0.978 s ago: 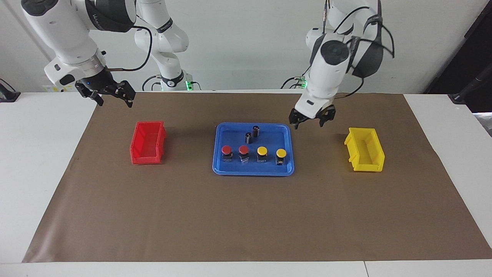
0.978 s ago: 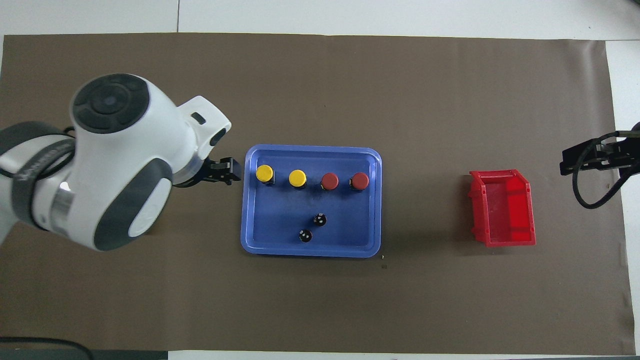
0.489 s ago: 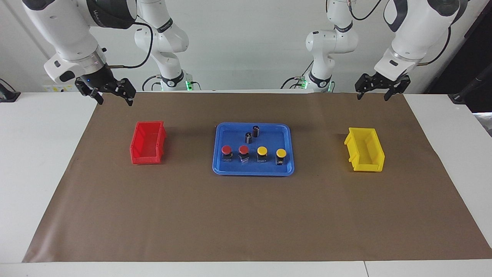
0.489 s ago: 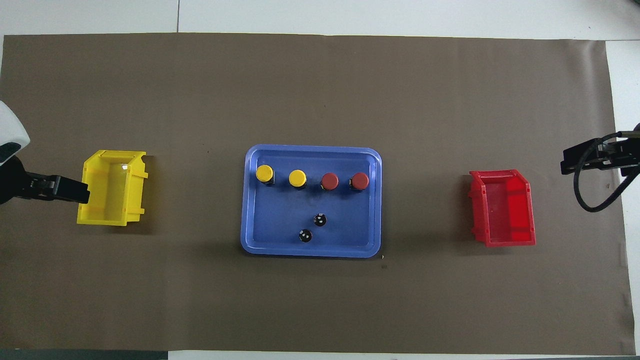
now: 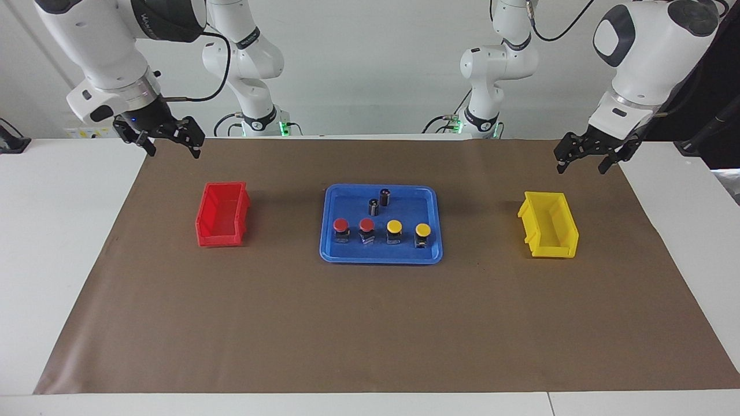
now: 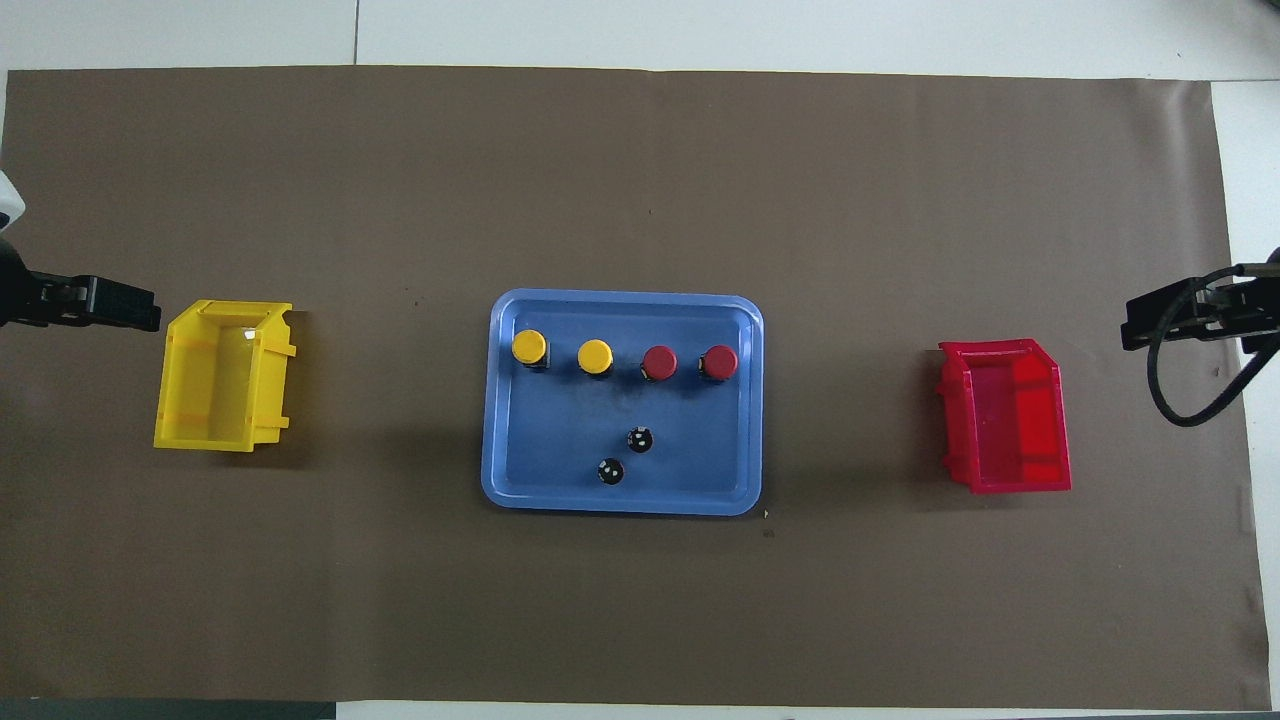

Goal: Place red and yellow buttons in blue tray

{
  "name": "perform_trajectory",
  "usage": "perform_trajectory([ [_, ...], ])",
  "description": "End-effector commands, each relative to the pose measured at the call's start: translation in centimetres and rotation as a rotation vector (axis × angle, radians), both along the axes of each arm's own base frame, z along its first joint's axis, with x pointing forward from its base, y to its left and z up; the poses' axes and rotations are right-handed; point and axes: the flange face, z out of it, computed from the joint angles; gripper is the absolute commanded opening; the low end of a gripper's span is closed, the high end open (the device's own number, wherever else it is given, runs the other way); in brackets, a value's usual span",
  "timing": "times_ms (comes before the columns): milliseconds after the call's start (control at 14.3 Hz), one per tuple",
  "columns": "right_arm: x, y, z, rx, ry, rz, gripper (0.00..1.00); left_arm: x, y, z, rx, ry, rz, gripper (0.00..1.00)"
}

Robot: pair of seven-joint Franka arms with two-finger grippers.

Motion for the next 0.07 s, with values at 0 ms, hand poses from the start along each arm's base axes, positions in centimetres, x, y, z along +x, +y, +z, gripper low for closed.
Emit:
perform_trajectory([
  [0,-0.47,-0.55,0.40,-0.010,0.002,0.016,1.00,0.51,-0.52,0.43,0.007,-0.005,-0.018,1.00],
])
